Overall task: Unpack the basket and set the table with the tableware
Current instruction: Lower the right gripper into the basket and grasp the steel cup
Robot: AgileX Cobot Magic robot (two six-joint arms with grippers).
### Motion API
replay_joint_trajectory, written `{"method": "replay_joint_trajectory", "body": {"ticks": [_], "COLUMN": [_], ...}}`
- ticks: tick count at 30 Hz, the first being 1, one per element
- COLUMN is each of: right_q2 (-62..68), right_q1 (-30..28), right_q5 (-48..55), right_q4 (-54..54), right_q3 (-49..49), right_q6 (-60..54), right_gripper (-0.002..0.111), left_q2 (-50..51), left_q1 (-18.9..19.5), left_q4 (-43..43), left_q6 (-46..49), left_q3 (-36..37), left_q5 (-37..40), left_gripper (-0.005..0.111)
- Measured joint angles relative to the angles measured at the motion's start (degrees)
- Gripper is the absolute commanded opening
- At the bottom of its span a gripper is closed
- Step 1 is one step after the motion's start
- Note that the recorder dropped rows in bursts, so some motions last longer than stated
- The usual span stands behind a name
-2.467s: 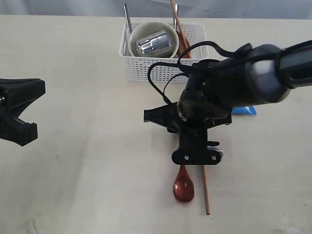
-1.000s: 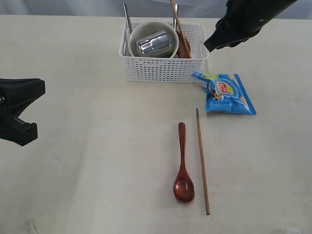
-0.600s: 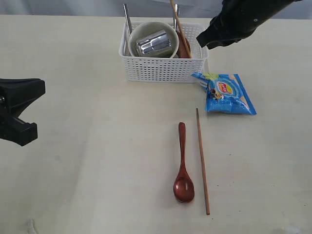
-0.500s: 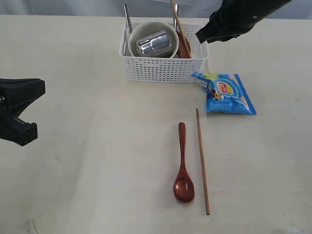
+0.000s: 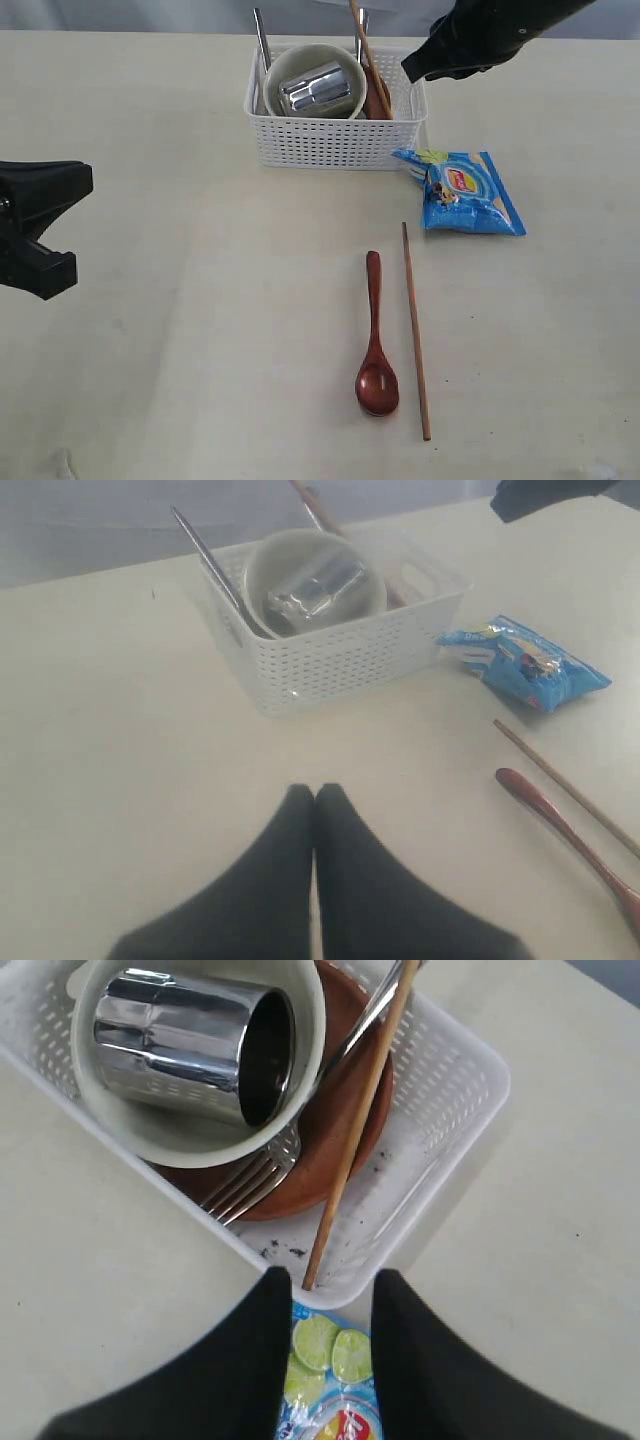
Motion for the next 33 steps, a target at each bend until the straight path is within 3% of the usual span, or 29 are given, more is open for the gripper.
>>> {"method": "replay_joint_trajectory", "body": {"ticks": [8, 16, 22, 33], "right_q2": [0.0, 2.9, 10.0, 13.6], "right_q1": [0.0, -3.5, -6.6, -6.6], "right_q5": [0.0, 3.3, 10.2, 9.3], "right_q4": [0.0, 4.4, 15.4, 17.9], "right_q3": [0.0, -7.5, -15.7, -16.6], "right_q6": [0.0, -3.6, -9.3, -10.9], "right_gripper": [0.028, 0.047, 0.046, 0.046], "left_q2": [0.0, 0.0, 0.0, 0.0], "left_q1": [0.0, 0.0, 0.0, 0.0], "left_q4": [0.0, 0.0, 0.0, 0.0], "left_q6": [0.0, 0.0, 0.0, 0.0], "left_q3": [0.0, 0.0, 0.0, 0.0], "left_q5": [0.0, -0.1, -0.2, -0.2], "left_gripper": [0.000, 0.000, 0.000, 0.000]}}
